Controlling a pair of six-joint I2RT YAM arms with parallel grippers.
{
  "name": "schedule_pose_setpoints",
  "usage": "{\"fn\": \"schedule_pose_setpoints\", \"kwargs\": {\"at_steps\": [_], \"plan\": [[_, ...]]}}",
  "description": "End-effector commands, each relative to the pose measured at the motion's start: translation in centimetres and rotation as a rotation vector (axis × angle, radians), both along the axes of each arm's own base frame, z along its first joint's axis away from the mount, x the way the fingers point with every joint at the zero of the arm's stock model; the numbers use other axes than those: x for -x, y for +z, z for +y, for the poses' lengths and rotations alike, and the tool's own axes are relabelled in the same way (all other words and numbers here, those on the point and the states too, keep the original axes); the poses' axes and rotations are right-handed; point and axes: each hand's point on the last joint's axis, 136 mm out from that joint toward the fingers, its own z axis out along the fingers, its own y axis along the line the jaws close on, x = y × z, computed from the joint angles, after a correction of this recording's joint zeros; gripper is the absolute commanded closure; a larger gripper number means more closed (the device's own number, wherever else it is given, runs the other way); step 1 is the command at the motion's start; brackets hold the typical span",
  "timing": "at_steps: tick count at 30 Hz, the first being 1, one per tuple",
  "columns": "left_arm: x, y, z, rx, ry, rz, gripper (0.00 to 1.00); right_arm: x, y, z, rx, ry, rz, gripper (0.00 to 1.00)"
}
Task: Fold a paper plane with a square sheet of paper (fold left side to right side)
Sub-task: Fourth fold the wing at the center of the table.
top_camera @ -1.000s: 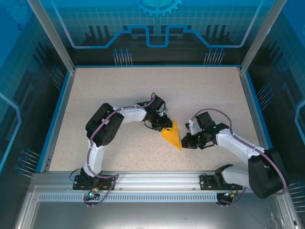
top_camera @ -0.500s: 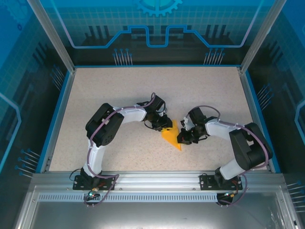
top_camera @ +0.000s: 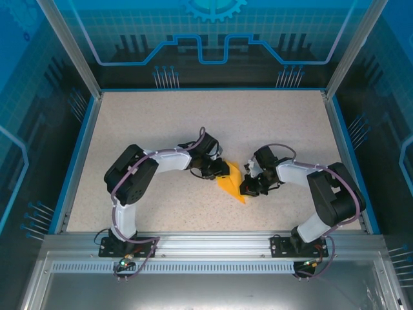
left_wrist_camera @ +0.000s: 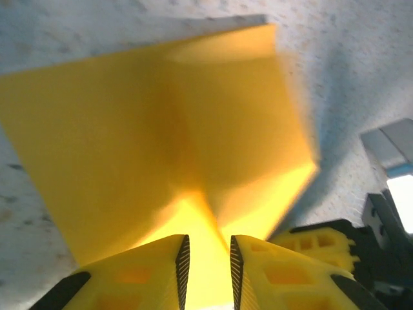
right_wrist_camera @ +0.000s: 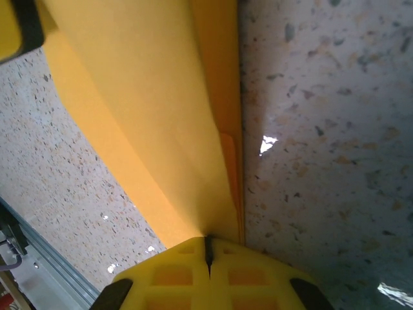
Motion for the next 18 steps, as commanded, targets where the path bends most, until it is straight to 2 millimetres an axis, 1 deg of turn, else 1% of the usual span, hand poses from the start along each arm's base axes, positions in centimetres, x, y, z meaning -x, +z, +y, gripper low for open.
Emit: {"fn": "schedule_pose_setpoints", "kwargs": {"at_steps": [1, 5, 10, 13, 18], "plan": [[1.2, 1.7, -2.2, 0.088, -0.063, -0.030, 0.76, 2.1, -2.5, -2.6, 0.171, 0.010, 0.061, 1.00], [2.6, 1.0, -3.9, 0.133, -0.101, 0.010, 0.79, 2.1, -2.5, -2.6, 0.171, 0.014, 0.064, 1.00], [3.4, -0.1, -4.8, 0.144, -0.122, 0.055, 0.83, 2.2, -2.6, -2.8, 0.179, 0.017, 0.065, 1.00], [3.6, -0.9, -4.9, 0.130, -0.121, 0.078, 0.84, 2.2, -2.6, -2.7, 0.179, 0.017, 0.066, 1.00], [3.6, -2.9, -4.1, 0.071, -0.097, 0.097, 0.85, 2.2, -2.6, -2.7, 0.179, 0.020, 0.071, 1.00]]}}
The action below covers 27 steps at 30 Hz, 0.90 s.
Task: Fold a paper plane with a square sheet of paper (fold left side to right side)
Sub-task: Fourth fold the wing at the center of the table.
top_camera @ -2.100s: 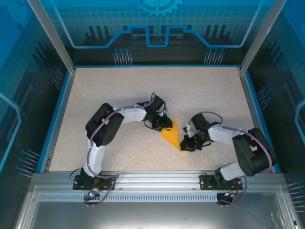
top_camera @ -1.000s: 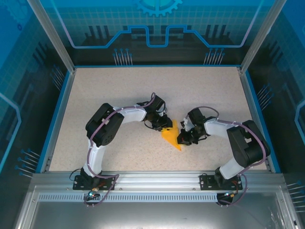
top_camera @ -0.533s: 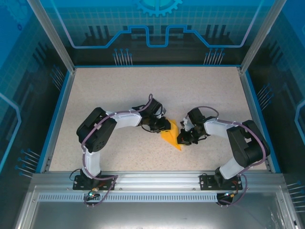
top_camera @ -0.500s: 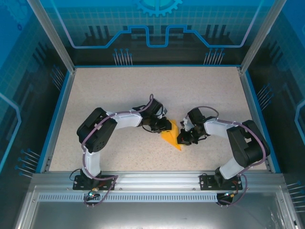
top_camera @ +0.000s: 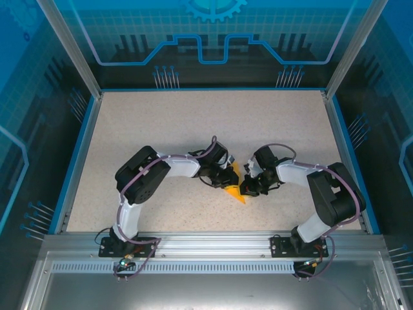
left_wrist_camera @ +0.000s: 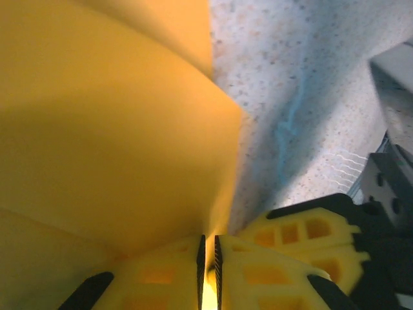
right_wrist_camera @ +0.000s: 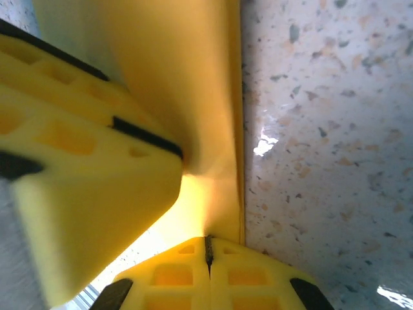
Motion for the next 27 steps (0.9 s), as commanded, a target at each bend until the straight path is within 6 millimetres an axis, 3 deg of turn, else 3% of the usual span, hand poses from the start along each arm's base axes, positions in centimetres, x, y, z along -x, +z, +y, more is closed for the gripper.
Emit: {"fn": "schedule_pose_setpoints", "kwargs": {"at_steps": [1, 10, 19, 27], "plan": [[0.1, -1.5, 0.3, -0.036, 0.017, 0.033, 0.85, 2.3, -2.6, -2.8, 0.185, 0.012, 0.077, 1.00], [-3.3, -3.1, 3.5, -0.141, 0.084, -0.024, 0.87, 2.7, -2.8, -3.2, 0.212, 0.027, 0.090, 1.00], [-9.1, -1.6, 4.7, -0.109, 0.105, -0.127, 0.85, 2.9, -2.7, -3.0, 0.204, 0.036, 0.095, 1.00], [-12.6, -1.8, 6.6, -0.110, 0.137, -0.147, 0.83, 3.1, -2.7, -3.0, 0.202, 0.041, 0.101, 1.00]]}}
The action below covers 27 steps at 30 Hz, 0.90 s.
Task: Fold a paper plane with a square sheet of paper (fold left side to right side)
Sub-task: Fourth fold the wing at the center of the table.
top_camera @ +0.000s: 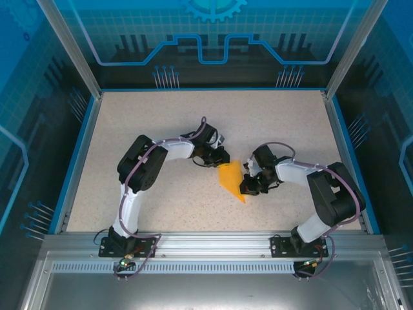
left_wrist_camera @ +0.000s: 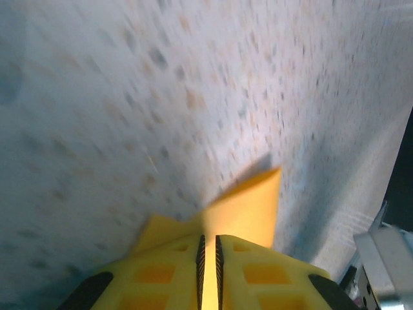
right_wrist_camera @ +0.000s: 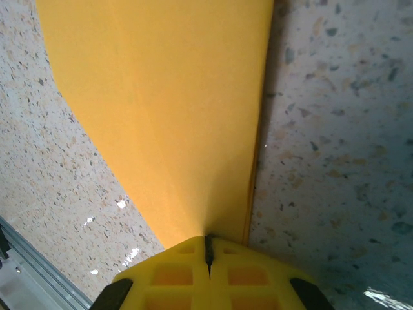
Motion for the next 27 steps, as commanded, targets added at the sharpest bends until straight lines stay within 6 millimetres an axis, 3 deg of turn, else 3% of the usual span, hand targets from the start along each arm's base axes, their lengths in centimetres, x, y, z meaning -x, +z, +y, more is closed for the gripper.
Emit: {"fn": "schedule_pose_setpoints", "kwargs": {"at_steps": [1, 7, 16, 21, 27], "plan": [[-2.0, -1.9, 2.4, -0.082, 0.032, -0.023, 0.83, 3.3, -2.7, -2.7, 0.164, 0.020, 0.117, 1.00], [-3.0, -1.9, 3.9, -0.084, 0.064, -0.029, 0.82, 2.9, -2.2, -1.7, 0.104, 0.023, 0.095, 1.00], [-3.5, 5.7, 5.6, -0.029, 0.087, -0.153, 0.67, 0.0, 1.7, 2.8, -0.153, 0.016, -0.052, 0.99], [-1.5, 7.8, 5.7, 0.040, 0.103, -0.153, 0.65, -1.7, 5.0, 3.9, -0.239, 0.008, -0.177, 0.92], [2.6, 5.6, 3.0, 0.135, 0.080, -0.030, 0.62, -3.4, 8.1, 1.2, -0.091, -0.016, -0.375, 0.68]]}}
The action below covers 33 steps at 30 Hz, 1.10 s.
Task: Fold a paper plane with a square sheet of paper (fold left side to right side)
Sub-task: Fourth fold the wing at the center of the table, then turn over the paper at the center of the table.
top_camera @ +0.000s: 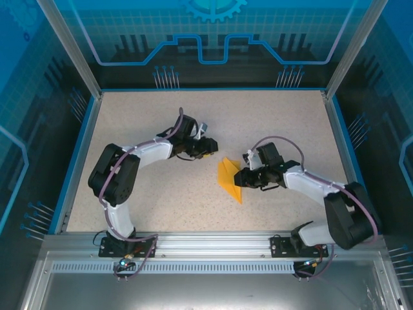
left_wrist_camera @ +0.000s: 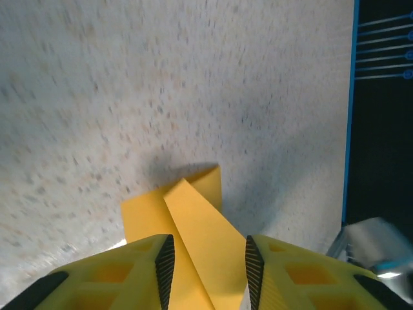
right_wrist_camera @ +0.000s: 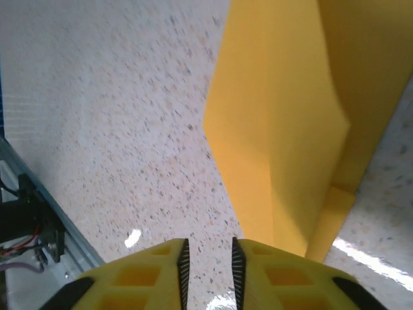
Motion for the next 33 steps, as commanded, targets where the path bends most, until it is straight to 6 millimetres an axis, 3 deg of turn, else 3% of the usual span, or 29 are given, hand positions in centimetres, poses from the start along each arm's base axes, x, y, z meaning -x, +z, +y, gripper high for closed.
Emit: {"fn": "schedule_pose_setpoints", "kwargs": {"at_steps": [1, 5, 8, 15, 20, 26, 29, 33], "plan": [[2.6, -1.9, -2.3, 0.064, -0.040, 0.102, 0.61, -1.2, 2.1, -1.7, 0.095, -0.043, -0.127, 0.61], [3.7, -3.5, -4.2, 0.060, -0.074, 0.134, 0.60, -1.3, 4.6, -2.7, 0.084, -0.086, -0.220, 0.46], [3.8, -4.4, -5.4, 0.067, -0.090, 0.153, 0.61, -1.0, 5.8, -2.9, 0.054, -0.095, -0.266, 0.41], [3.7, -5.8, -6.5, 0.061, -0.106, 0.185, 0.61, -0.1, 6.5, -3.2, 0.009, -0.090, -0.268, 0.32], [3.3, -5.2, -7.4, 0.096, -0.123, 0.173, 0.68, 0.0, 7.0, -3.1, -0.106, -0.090, -0.241, 0.22], [2.7, -2.1, -7.7, 0.125, -0.140, 0.091, 0.88, -0.3, 7.5, -3.1, -0.240, -0.094, -0.221, 0.05], [2.2, 0.9, -7.0, 0.152, -0.138, 0.027, 0.99, -0.4, 7.9, -3.1, -0.299, -0.069, -0.235, 0.01], [1.5, 5.6, -5.1, 0.197, -0.110, -0.062, 1.00, -0.8, 7.9, -3.3, -0.354, -0.054, -0.238, 0.01]]}}
